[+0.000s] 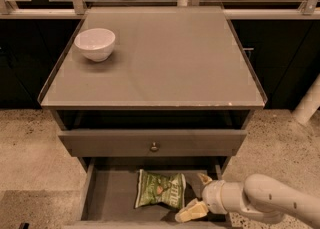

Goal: Pick green jalapeno chip bag from middle drawer and place on counter

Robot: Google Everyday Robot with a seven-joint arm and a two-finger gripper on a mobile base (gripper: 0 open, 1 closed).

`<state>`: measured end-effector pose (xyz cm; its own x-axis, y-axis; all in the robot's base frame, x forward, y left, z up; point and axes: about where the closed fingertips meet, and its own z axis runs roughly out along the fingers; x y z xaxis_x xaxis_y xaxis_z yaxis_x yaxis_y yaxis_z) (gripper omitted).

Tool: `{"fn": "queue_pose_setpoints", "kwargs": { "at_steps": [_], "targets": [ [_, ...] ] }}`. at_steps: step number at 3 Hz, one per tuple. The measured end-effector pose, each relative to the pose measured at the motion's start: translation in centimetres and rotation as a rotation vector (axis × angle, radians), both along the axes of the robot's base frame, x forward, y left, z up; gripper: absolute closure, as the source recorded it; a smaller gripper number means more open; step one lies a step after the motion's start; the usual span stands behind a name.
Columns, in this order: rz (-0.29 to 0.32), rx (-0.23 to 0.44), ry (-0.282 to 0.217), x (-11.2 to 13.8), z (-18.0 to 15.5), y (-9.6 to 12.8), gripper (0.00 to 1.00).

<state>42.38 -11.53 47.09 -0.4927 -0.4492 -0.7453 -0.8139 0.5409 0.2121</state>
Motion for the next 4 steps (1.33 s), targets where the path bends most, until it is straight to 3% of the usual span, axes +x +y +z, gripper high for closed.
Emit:
{"fn": "queue_pose_setpoints", "kwargs": {
  "at_steps": [2,4],
  "targets": [
    [0.052,0.037,-0.039,2.4,-3.2,5.9,0.0],
    [0.073,-0.006,-0.064,5.5,-5.9,8.5,0.0]
  ]
}}
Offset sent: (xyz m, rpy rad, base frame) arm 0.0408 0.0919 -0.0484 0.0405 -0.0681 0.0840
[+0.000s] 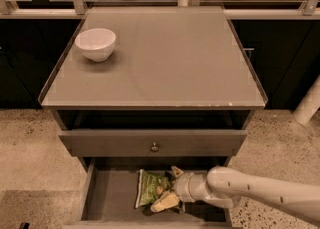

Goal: Pick green jalapeno chip bag from middle drawer and place on counter

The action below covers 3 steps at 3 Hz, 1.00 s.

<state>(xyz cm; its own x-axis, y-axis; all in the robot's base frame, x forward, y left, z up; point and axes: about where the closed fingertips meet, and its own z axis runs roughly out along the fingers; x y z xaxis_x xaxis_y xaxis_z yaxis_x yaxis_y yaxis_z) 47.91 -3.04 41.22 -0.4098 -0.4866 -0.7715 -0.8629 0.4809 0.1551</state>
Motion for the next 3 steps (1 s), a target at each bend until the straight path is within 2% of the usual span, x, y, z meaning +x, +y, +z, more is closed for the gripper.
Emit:
{"fn": "queue_pose_setpoints", "kwargs": {
  "at_steps": [1,2,3],
  "targets": [
    [-0.004,-0.036,0.003,0.9,-1.5,-0.4,0.0],
    [-0.028,-0.077,0.026,1.1,-3.4,-2.0,0.0],
    [-0.029,-0.079,0.027,1.1,-3.5,-2.2,0.19]
  ]
}}
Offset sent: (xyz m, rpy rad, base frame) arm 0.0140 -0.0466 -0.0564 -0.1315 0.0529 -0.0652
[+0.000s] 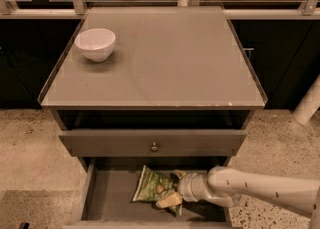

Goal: Pick green jalapeno chip bag from middle drawer and place on counter

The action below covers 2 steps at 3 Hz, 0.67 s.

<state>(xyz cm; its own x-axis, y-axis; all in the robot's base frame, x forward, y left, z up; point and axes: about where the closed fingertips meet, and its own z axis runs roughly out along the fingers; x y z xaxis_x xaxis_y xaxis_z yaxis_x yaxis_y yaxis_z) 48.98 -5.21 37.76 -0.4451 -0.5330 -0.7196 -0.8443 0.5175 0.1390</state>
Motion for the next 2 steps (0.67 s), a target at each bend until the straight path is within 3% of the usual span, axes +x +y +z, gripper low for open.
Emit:
{"fn": "queue_pose_setpoints", "kwargs": {
  "at_steps": [2],
  "targets": [
    [0.0,0.0,0.0,0.0,0.0,0.01,0.65]
  ]
}}
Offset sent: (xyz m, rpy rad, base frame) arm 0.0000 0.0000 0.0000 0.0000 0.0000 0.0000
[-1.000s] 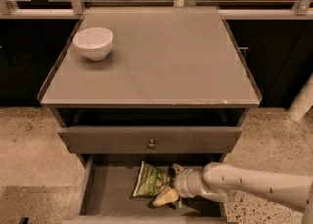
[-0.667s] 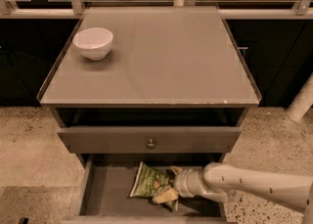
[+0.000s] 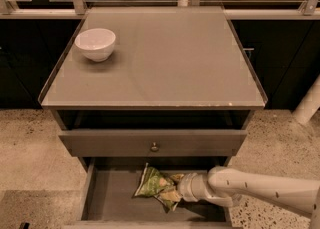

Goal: Pick green jalapeno chip bag from middle drawer and place on counter

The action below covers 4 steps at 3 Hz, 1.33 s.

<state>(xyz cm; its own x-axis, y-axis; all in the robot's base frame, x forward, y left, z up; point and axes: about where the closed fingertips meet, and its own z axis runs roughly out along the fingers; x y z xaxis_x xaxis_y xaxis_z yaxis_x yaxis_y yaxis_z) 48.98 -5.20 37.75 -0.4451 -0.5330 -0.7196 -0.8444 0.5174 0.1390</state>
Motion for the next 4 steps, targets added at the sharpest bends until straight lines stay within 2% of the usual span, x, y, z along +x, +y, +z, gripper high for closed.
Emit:
{"fn": "queue_pose_setpoints", "kwargs": {
  "at_steps": [1,2,3,4],
  "targets": [
    [0.0,0.0,0.0,0.0,0.0,0.0,0.89],
    [0.005,0.005,0.0,0.0,0.1,0.1,1.0],
    [0.049,0.022,0.018,-0.3,1.6,0.1,1.0],
    [0.094,0.054,0.028,-1.7,7.1,-1.8,1.0]
  ]
}}
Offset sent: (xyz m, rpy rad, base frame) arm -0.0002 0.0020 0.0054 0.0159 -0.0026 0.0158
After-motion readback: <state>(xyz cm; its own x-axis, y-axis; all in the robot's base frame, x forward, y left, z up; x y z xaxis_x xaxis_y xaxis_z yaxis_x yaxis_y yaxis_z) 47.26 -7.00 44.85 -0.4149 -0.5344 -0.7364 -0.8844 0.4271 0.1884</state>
